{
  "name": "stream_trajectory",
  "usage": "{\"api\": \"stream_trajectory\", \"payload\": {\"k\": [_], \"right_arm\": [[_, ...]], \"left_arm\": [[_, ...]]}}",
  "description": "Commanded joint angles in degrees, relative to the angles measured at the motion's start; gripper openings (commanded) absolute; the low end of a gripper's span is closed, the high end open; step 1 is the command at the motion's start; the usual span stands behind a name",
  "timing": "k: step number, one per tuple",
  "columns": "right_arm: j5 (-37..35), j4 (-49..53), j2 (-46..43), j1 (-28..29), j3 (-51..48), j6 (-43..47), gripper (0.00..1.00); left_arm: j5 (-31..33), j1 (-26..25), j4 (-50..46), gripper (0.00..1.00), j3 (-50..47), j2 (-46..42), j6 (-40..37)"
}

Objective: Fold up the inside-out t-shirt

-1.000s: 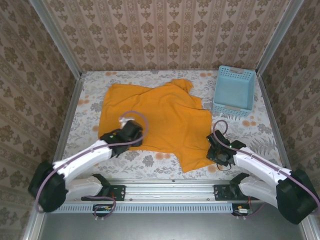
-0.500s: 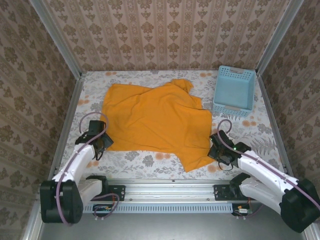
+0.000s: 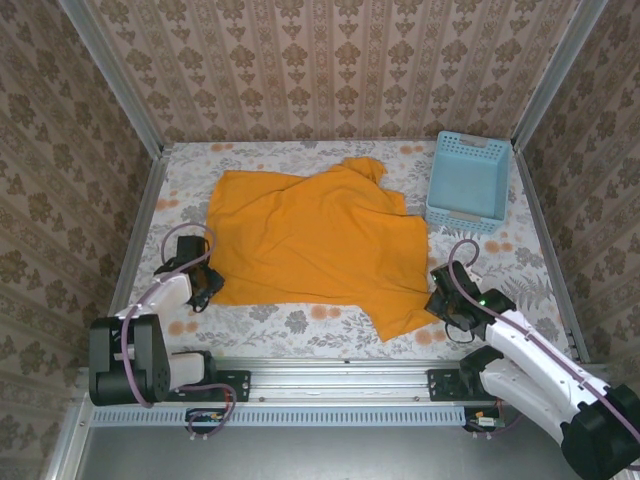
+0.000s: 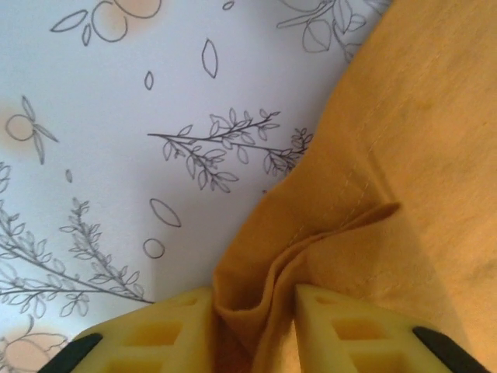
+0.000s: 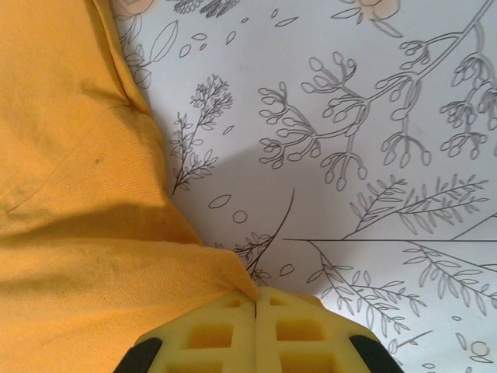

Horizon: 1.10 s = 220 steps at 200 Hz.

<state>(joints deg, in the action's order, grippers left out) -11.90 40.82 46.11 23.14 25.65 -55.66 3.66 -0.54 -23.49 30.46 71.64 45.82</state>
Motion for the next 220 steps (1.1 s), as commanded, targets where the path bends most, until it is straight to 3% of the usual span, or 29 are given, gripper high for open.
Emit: {"api": "stream_trajectory", "payload": {"k": [1,32,91,119,181,220], "right_arm": [[-3.0,4.2,-1.6,-1.1,1.4,1.5,0.00],[-5.1,8.0,-4.3,-2.2,3.6,2.4,0.00],[-6.1,14.8,-9.8,-2.6,8.0,2.6,0.00],[-4.9,15.7,-10.2,-2.6,11.6,3.4,0.00],[-6.5,13.4,-2.8,-2.6,23.3,9.0,0.00],[-5.7,10.4,4.2,-2.9,34.9,15.1,0.00]], "left_arm": [[-2.3,0.1,0.3,0.17,-0.5,0.1,0.6],[0.8,-3.7,-4.0,0.00,0.0,-4.9,1.2],[11.6,-14.7,-15.7,0.00,-3.3,-27.0,9.0],[13.7,-16.0,-18.5,0.00,-3.8,-33.6,11.3],[14.9,-15.3,-14.8,0.00,3.5,-28.2,7.2],[8.5,-7.3,-10.8,0.00,14.4,-21.3,2.1]]}}
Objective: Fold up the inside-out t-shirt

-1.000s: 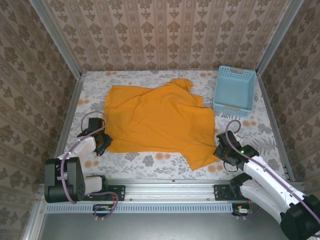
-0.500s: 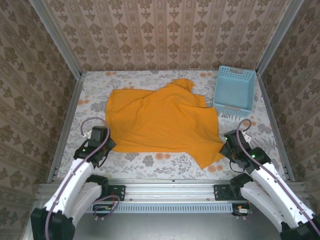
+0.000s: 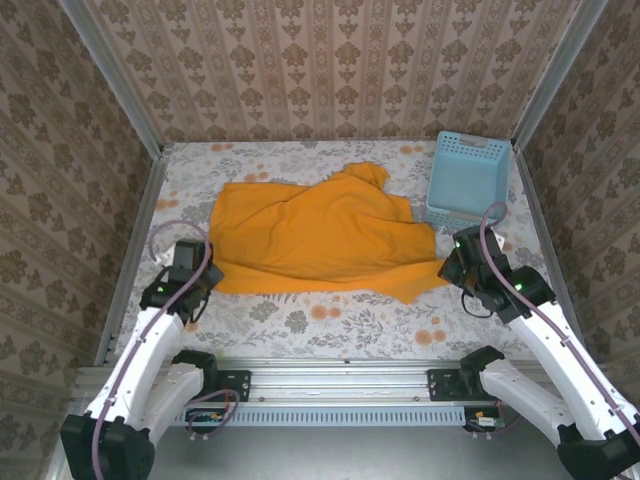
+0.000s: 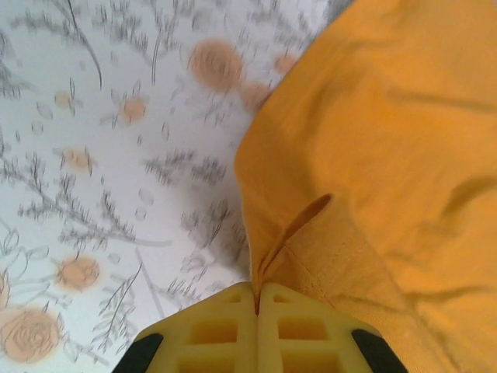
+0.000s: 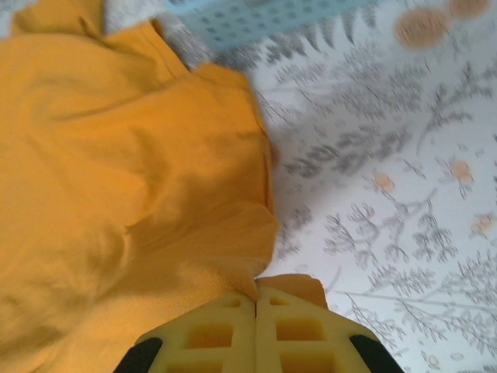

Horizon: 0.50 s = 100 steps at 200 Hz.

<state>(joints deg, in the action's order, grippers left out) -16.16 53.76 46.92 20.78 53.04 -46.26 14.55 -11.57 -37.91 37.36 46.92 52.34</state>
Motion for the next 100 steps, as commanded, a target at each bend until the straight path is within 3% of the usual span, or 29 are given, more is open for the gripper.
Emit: {"api": "stream_trajectory", "payload": {"k": [1,23,100], "right_arm": [[-1.4,-2.6,3.6,-0.5,8.0,5.9,0.00],[-0.8,-2.4,5.7,-0.7,17.0,9.7,0.00],[0.0,4.8,4.8,-0.8,46.2,17.5,0.00]], "left_arm": [[-2.6,3.9,3.6,0.00,7.9,3.7,-4.6],[-2.5,5.8,2.1,0.00,16.0,4.4,-6.1],[3.0,6.0,1.2,0.00,31.2,-9.4,-10.6]]}}
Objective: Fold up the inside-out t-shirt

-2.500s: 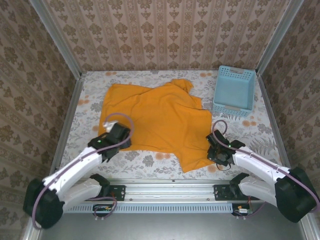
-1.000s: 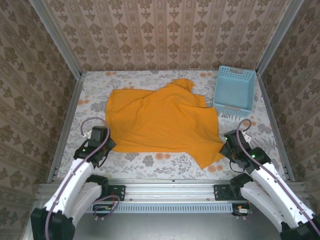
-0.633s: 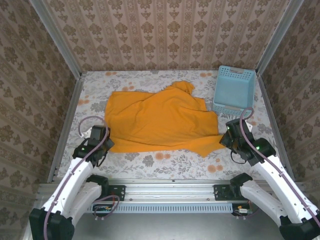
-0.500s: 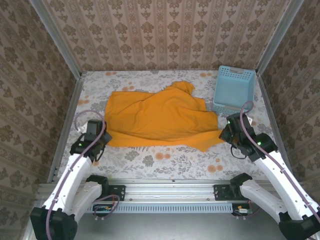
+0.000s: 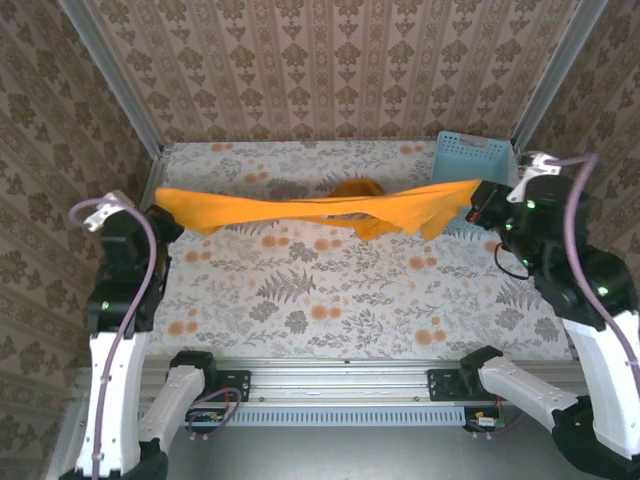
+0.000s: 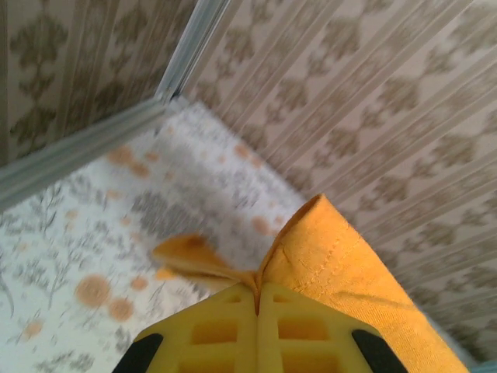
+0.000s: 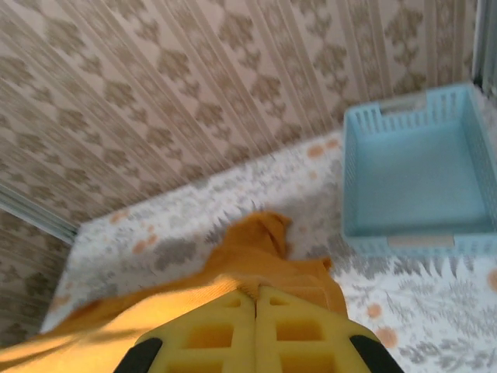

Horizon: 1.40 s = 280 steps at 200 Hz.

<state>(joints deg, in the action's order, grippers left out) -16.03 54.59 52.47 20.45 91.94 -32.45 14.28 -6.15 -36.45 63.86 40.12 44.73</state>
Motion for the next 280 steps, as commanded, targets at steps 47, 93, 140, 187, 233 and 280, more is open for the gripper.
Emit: {"api": "stream_trajectory", "payload": {"k": [47,93,140,187,233,280], "right_arm": [[0.1,-0.1,5.5,-0.5,15.1,7.3,0.00],[-2.7,-8.8,18.5,-1.6,18.6,13.7,0.00],[10.7,-19.8,32.5,-11.5,25.8,12.2,0.00],[20.0,-19.2,47.8,-16.8,53.3,8.0,0.00],[22.0,-15.8,52.0,-16.9,65.8,8.1,0.00],[26.6,-16.4,41.9,-16.2,42.2,8.6,0.00]], "left_arm": [[1.2,0.6,2.0,0.00,9.6,5.5,-3.3],[-2.8,1.9,5.3,0.00,18.1,26.0,-5.1],[-13.2,7.3,12.1,0.00,31.1,43.9,-5.1],[-19.5,9.8,14.9,0.00,52.0,52.4,-8.5],[-22.6,11.2,17.8,0.00,56.1,51.3,-12.1],[-25.1,11.4,26.2,0.00,32.5,40.4,-12.0]]}}
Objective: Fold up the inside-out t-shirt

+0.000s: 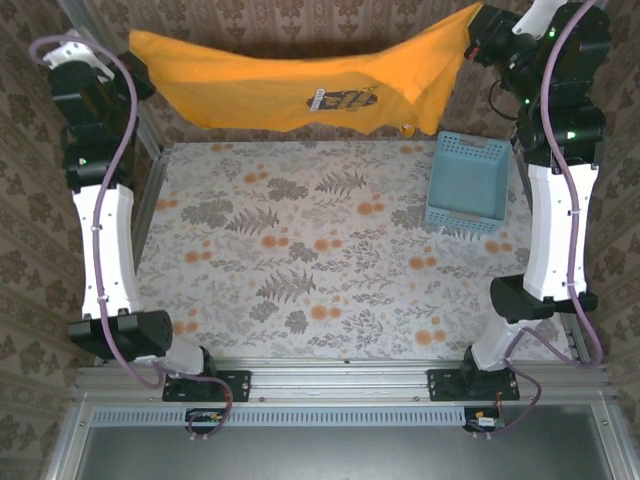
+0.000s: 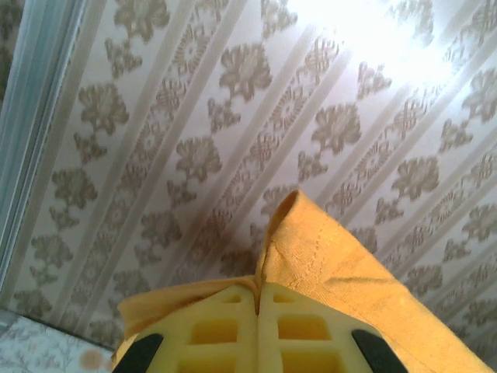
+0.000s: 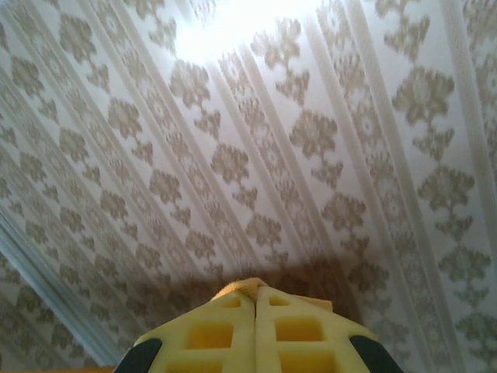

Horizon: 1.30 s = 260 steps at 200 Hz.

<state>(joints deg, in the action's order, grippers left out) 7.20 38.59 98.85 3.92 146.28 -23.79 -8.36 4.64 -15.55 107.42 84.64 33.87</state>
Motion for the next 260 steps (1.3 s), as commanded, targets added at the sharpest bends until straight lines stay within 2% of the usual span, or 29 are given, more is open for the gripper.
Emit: {"api": "stream_trajectory", "payload": {"k": [1,33,62,99,129,160,191,206,227,260], "right_arm": [[3.5,-0.6,-5.0,0.3,-12.9,-0.1,0.00],[5.7,-6.5,-18.5,0.6,-45.8,-2.7,0.00],[7.7,-6.1,-31.2,0.3,-70.6,-5.9,0.00],[-1.5,4.4,-46.8,-2.1,-91.3,-12.0,0.00],[-0.2,6.4,-57.3,-3.8,-104.0,-19.3,0.00],[-2.7,11.8,-63.9,-3.9,-106.9,-22.8,0.00],[-4.3,12.9,-66.2,-3.9,-105.9,-22.6,0.00],[-3.1,10.8,-62.2,-3.9,-103.3,-21.3,0.00],[-2.0,6.9,-54.1,-2.9,-98.2,-19.2,0.00],[-7.4,3.3,-39.4,2.1,-87.8,-15.8,0.00]], "left_arm": [[-2.6,0.6,5.5,0.00,-11.7,-4.4,-1.0],[-6.9,0.5,10.5,0.00,-33.9,-13.4,3.7],[-7.5,-0.1,7.9,0.00,-54.2,-23.6,6.8],[-4.5,-0.6,-5.5,0.00,-73.1,-38.6,9.9],[-3.3,-1.0,-11.7,0.00,-80.8,-44.9,13.9],[-2.6,-1.5,-16.1,0.00,-83.9,-48.7,17.2],[1.8,-3.6,-19.3,0.00,-84.2,-53.4,19.5],[3.2,-3.9,-17.1,0.00,-83.3,-51.8,19.0],[5.0,-3.9,-13.7,0.00,-79.6,-44.3,17.7],[6.1,-4.3,-7.1,0.00,-74.7,-31.2,18.0]]}}
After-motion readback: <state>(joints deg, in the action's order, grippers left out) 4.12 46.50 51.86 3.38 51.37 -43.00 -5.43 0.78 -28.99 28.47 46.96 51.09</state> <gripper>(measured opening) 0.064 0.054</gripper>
